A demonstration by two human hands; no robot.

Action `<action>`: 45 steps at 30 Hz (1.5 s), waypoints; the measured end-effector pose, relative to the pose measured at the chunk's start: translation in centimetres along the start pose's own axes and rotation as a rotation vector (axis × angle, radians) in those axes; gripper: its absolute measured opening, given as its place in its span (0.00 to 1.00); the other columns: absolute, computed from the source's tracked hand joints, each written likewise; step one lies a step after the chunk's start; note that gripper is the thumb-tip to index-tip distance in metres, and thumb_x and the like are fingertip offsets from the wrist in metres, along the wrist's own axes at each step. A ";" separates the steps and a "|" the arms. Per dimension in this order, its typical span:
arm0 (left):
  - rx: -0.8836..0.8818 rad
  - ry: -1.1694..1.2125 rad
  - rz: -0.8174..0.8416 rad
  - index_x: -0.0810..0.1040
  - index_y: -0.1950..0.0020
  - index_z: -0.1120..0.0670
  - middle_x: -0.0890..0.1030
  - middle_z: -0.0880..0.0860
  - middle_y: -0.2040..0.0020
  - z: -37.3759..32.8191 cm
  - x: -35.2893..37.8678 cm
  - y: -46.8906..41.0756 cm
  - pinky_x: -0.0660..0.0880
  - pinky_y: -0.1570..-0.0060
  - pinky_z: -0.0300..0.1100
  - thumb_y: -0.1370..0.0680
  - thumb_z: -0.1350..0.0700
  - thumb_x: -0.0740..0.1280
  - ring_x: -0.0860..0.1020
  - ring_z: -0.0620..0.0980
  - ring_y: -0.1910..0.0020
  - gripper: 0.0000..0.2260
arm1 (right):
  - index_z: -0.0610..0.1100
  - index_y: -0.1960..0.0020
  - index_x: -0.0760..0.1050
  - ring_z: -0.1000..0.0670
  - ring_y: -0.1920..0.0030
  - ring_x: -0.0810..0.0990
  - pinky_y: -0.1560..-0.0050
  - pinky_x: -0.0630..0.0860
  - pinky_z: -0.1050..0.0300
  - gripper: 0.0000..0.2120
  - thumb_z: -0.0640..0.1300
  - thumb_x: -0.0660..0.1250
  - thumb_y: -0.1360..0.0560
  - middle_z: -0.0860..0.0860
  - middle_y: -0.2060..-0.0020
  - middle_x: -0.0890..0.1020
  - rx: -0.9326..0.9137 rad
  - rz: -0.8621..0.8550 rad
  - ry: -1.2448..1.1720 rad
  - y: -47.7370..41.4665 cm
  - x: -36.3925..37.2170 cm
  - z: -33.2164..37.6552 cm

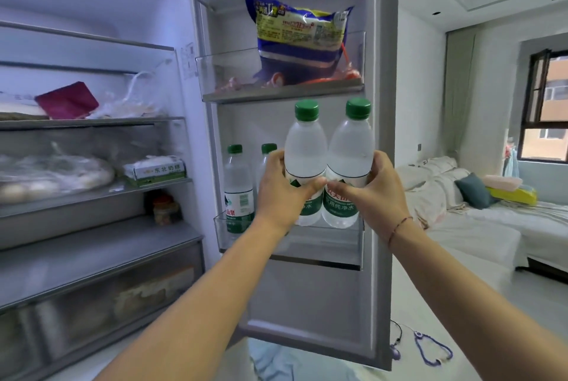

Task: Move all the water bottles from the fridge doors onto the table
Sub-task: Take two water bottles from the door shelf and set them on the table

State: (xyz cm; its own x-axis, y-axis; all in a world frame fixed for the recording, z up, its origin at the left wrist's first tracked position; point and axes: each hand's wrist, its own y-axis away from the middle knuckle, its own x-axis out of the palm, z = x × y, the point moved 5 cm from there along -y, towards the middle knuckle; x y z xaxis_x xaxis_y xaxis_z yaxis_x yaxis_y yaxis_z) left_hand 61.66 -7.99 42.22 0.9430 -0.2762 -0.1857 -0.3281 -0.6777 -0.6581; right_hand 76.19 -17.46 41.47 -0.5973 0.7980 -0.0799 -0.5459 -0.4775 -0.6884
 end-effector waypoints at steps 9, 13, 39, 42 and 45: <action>-0.117 -0.089 -0.106 0.69 0.40 0.49 0.79 0.47 0.44 -0.9 -8.7 6.4 0.76 0.43 0.42 0.35 0.57 0.80 0.78 0.45 0.44 0.29 | 0.45 0.40 0.70 0.52 0.48 0.81 0.49 0.79 0.55 0.31 0.40 0.80 0.39 0.50 0.48 0.81 0.061 0.282 -0.246 4.9 5.1 3.6; -0.230 -0.153 -0.167 0.68 0.40 0.49 0.79 0.47 0.43 -0.1 -14.8 11.6 0.77 0.45 0.42 0.35 0.57 0.80 0.79 0.44 0.46 0.29 | 0.43 0.40 0.71 0.51 0.49 0.82 0.49 0.80 0.54 0.31 0.38 0.79 0.39 0.49 0.48 0.82 0.117 0.472 -0.343 9.8 9.8 5.5; -0.695 -0.480 -0.807 0.71 0.41 0.49 0.81 0.47 0.45 -15.0 -57.3 61.5 0.78 0.47 0.45 0.35 0.55 0.80 0.80 0.44 0.46 0.27 | 0.48 0.44 0.70 0.54 0.51 0.82 0.53 0.79 0.58 0.28 0.38 0.79 0.38 0.53 0.50 0.82 0.244 1.280 -0.677 59.4 30.8 38.0; -0.692 -0.522 -0.870 0.72 0.39 0.50 0.81 0.47 0.44 -18.1 -61.1 66.7 0.78 0.47 0.44 0.34 0.56 0.79 0.80 0.43 0.47 0.28 | 0.47 0.42 0.70 0.53 0.50 0.81 0.51 0.78 0.56 0.29 0.38 0.79 0.38 0.52 0.50 0.81 0.229 1.354 -0.706 65.0 32.2 42.2; -0.698 -0.548 -0.943 0.72 0.37 0.50 0.82 0.46 0.44 -20.7 -64.6 71.4 0.79 0.47 0.43 0.34 0.56 0.79 0.81 0.43 0.47 0.28 | 0.46 0.43 0.70 0.57 0.53 0.80 0.55 0.79 0.62 0.28 0.37 0.78 0.38 0.54 0.52 0.81 0.216 1.427 -0.739 69.9 33.7 46.2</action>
State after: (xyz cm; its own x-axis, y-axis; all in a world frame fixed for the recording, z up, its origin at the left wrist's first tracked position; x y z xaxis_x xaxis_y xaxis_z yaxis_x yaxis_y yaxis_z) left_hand -23.79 -52.62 22.34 0.6702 0.7011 -0.2435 0.6690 -0.7128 -0.2109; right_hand -9.28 -40.94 23.94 -0.7658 -0.6274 -0.1412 0.6409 -0.7264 -0.2481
